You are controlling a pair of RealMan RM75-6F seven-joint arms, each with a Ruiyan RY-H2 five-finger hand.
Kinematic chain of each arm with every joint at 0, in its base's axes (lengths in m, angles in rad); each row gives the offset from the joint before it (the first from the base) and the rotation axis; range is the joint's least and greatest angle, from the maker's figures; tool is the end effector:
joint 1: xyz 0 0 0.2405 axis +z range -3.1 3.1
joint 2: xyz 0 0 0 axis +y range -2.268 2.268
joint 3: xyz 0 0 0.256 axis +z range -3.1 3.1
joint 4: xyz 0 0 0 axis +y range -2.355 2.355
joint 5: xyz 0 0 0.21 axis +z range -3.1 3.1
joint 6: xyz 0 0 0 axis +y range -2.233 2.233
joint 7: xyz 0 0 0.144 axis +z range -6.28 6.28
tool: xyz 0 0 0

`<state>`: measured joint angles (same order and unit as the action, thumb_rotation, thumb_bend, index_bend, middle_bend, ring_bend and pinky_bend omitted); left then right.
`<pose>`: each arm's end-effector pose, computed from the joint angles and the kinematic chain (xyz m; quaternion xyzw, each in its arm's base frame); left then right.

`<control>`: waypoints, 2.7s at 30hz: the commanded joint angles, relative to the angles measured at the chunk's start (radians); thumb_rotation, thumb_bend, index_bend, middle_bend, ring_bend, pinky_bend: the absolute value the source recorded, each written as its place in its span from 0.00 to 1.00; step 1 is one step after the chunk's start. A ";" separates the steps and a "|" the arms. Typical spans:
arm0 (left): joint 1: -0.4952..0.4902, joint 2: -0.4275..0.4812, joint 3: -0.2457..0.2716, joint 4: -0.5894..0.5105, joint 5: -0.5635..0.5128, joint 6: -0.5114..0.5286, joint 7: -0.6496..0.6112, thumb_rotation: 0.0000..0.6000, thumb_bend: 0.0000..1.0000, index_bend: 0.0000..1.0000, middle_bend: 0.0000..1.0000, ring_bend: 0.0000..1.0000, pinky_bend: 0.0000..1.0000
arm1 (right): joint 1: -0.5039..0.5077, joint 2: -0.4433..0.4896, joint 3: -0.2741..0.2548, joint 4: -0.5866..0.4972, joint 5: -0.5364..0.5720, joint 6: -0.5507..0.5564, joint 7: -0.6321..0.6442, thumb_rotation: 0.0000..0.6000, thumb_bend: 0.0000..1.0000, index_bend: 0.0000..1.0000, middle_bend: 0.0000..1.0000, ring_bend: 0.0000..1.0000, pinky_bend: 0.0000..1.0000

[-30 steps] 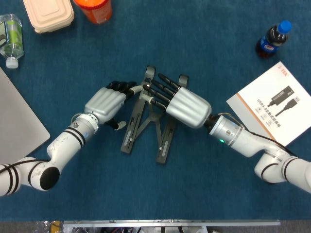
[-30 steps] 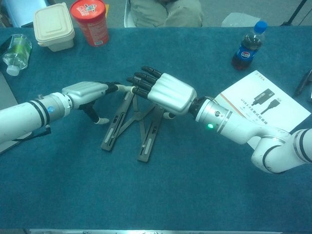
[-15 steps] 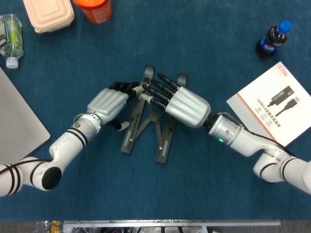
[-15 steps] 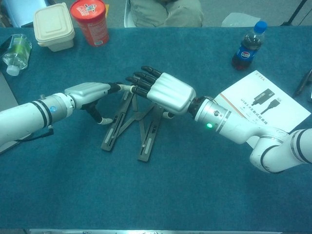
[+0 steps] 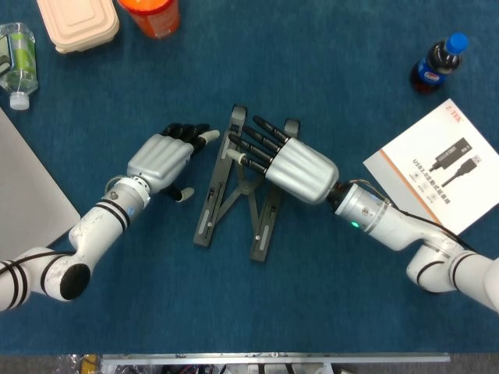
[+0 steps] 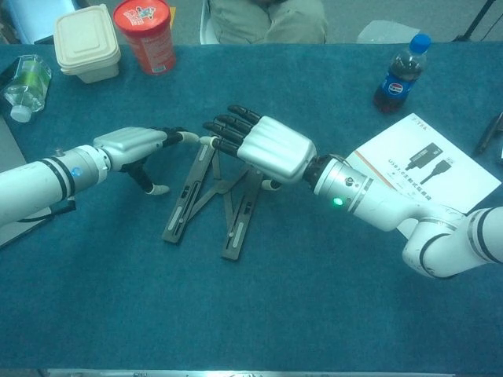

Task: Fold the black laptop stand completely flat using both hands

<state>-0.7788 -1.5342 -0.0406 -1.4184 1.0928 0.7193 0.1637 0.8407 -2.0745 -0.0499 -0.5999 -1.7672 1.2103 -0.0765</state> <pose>-0.1872 0.3205 -0.0509 -0.7875 -0.4568 -0.2614 0.3207 -0.1181 -0.3172 -0.1333 0.8460 -0.0522 0.4258 0.3167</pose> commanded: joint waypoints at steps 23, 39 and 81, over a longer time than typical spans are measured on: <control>-0.003 0.010 -0.003 -0.062 0.022 -0.050 -0.072 1.00 0.27 0.00 0.00 0.00 0.00 | 0.010 -0.033 -0.006 0.066 -0.002 0.016 0.037 1.00 0.05 0.00 0.00 0.00 0.00; -0.006 0.040 0.007 -0.092 0.036 -0.052 -0.077 1.00 0.27 0.00 0.00 0.00 0.00 | 0.025 -0.053 -0.001 0.097 0.002 0.030 0.059 1.00 0.05 0.00 0.00 0.00 0.00; 0.176 0.386 -0.021 -0.346 0.175 0.282 -0.143 1.00 0.27 0.00 0.00 0.00 0.00 | 0.308 0.444 -0.002 -0.610 0.021 -0.489 0.198 1.00 0.00 0.00 0.00 0.00 0.00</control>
<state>-0.6031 -1.1485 -0.0613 -1.7644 1.2669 1.0005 0.0212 1.1440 -1.6246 -0.0485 -1.2148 -1.7414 0.7268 0.1211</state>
